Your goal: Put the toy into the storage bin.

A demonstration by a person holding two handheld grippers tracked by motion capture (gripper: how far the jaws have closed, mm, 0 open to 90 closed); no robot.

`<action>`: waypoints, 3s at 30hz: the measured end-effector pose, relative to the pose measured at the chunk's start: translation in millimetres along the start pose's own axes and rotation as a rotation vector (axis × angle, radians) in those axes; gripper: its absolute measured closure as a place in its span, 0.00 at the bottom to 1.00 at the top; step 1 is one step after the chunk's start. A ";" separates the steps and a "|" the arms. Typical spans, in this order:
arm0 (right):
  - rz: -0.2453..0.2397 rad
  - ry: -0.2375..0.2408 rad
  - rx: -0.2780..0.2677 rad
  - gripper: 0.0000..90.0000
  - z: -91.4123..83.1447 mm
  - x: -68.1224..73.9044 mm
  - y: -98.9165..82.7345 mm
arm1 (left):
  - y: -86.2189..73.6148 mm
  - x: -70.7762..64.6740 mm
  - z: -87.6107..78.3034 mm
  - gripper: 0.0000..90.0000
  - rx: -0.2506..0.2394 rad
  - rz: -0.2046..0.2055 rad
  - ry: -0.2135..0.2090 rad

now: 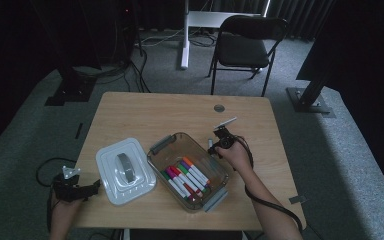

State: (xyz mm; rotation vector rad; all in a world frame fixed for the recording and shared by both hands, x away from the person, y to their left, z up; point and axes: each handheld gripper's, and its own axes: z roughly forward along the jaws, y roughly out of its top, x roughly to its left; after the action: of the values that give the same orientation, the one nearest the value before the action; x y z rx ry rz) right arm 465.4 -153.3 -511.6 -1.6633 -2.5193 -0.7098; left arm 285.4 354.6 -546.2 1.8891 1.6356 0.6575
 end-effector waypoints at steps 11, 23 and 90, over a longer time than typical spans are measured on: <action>0.004 -0.036 0.016 0.85 -7.3 -4.9 -4.1 | 0.0 0.0 0.0 0.01 0.000 0.000 0.000; 0.023 0.025 -0.093 0.85 -57.9 -10.3 -10.7 | 0.0 0.0 0.0 0.00 0.000 0.001 0.000; -0.349 0.352 0.083 0.85 -54.0 160.0 -23.7 | 0.0 -0.1 0.1 0.01 -0.001 -0.001 0.000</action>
State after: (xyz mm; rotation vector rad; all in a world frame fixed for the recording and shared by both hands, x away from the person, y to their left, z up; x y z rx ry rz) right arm 365.2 -44.2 -427.0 -0.9763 -2.5527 -0.8226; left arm 285.4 354.5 -546.3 1.8877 1.6361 0.6580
